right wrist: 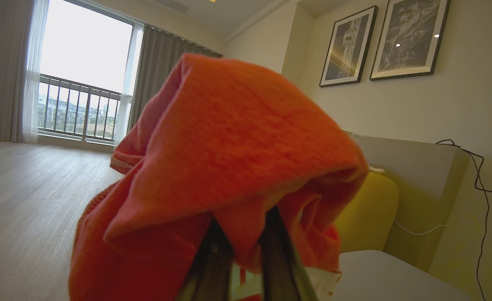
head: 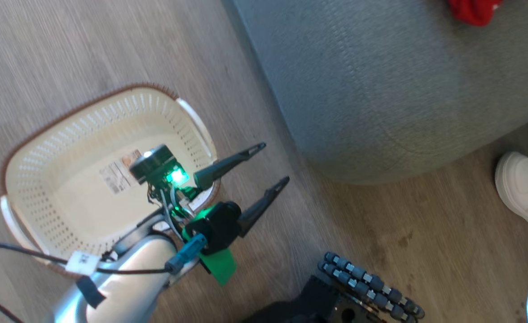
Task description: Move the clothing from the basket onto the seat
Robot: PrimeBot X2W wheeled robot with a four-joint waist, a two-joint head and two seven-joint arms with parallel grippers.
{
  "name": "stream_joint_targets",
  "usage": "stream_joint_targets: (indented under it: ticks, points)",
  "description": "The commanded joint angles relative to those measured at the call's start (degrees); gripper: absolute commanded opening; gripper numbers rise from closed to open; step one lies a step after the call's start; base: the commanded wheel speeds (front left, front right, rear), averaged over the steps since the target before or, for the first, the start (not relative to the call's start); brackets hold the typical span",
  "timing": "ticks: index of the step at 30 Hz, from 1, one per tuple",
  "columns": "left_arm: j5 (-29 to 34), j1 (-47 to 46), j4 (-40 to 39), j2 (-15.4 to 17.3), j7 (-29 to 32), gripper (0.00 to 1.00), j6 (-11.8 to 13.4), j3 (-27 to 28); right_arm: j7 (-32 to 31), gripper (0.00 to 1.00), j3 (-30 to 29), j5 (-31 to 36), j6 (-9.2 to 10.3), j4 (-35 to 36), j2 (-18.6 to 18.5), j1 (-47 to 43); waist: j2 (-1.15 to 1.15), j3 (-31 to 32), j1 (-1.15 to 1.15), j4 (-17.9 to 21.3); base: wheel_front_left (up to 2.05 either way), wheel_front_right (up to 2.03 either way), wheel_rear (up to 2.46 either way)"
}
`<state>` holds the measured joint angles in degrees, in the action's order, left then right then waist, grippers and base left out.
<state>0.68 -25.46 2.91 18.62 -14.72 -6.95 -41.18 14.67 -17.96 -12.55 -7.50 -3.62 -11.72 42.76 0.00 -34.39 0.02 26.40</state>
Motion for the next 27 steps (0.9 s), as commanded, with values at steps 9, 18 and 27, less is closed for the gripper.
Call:
stream_joint_targets:
  ticks: [9,18,27]
  points:
    - [0.53,-3.59,-2.69,2.53,-0.28,1.0,-0.08,-0.07,0.33,0.0,-2.87,1.97,0.01,-22.67,-3.73,14.56,0.0,-7.1,-0.02,-2.81,0.0,0.0,0.0]
    - [0.08,-5.74,-2.94,2.24,-0.28,1.0,0.87,-1.2,0.33,0.0,-2.8,8.09,0.01,-44.69,-6.08,22.46,0.0,-9.67,-0.02,-5.45,0.0,0.0,0.0]
    - [-0.31,-7.36,-2.94,2.16,-0.28,1.0,1.52,-2.01,0.33,0.0,-1.5,10.78,0.01,-58.06,-6.04,26.49,0.0,-11.1,-0.02,-7.04,0.0,0.0,0.0]
